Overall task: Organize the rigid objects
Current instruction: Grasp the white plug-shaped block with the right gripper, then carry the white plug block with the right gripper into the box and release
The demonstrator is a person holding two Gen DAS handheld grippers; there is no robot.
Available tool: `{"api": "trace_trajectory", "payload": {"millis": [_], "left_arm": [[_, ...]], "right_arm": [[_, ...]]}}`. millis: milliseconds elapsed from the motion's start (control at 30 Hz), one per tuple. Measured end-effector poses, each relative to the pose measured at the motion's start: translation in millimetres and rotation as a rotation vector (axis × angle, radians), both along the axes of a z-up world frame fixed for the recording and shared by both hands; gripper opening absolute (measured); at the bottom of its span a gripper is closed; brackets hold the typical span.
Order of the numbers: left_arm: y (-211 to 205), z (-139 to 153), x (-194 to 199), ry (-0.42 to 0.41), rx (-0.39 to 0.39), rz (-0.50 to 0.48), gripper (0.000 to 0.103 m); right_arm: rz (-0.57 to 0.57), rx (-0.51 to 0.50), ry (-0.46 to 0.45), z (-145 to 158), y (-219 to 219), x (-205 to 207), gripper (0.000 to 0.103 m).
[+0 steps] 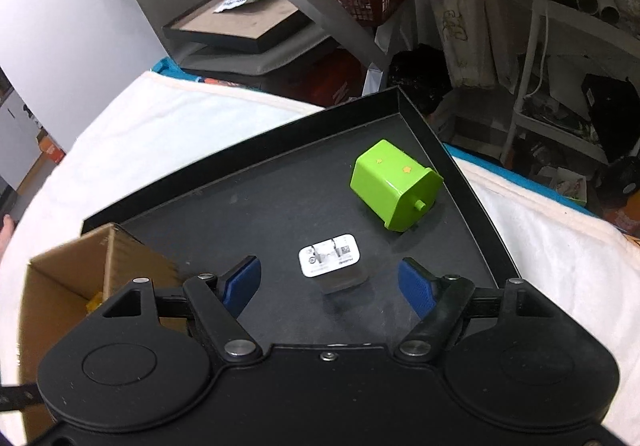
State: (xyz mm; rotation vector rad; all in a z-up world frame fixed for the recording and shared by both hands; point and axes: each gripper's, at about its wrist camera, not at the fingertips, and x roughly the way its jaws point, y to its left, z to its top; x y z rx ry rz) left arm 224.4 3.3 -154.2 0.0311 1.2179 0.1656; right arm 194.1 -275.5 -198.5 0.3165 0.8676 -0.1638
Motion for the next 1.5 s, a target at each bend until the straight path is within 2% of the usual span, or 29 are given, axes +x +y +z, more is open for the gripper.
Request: {"api": "trace_trajectory", "payload": {"millis": [467, 500, 567, 600, 800, 900, 1233, 1500], "left_arm": [[-11, 0, 22, 0.035, 0.035, -0.063, 0.057], [-13, -2, 23, 0.041, 0.036, -0.064, 0.057], [-14, -6, 23, 0.052, 0.032, -0.062, 0.057], [-15, -8, 23, 0.054, 0.026, -0.057, 0.057], [-21, -19, 20, 0.081, -0.024, -0.029, 0.057], [-24, -20, 18, 0.071, -0.003, -0.04, 0.057], [-16, -14, 15, 0.035, -0.022, -0.039, 0.057], [0, -6, 6, -0.01, -0.045, -0.035, 0.057]], "right_arm": [[0.045, -0.059, 0.002, -15, 2, 19, 0.074], [0.054, -0.071, -0.002, -16, 4, 19, 0.069], [0.08, -0.108, 0.01, -20, 8, 19, 0.043], [0.077, -0.124, 0.009, -20, 9, 18, 0.038], [0.048, -0.118, -0.046, -9, 2, 12, 0.037], [0.055, -0.093, -0.06, -6, 2, 12, 0.037], [0.076, -0.047, -0.112, 13, 9, 7, 0.037], [0.127, -0.032, -0.164, 35, 32, -2, 0.037]]}}
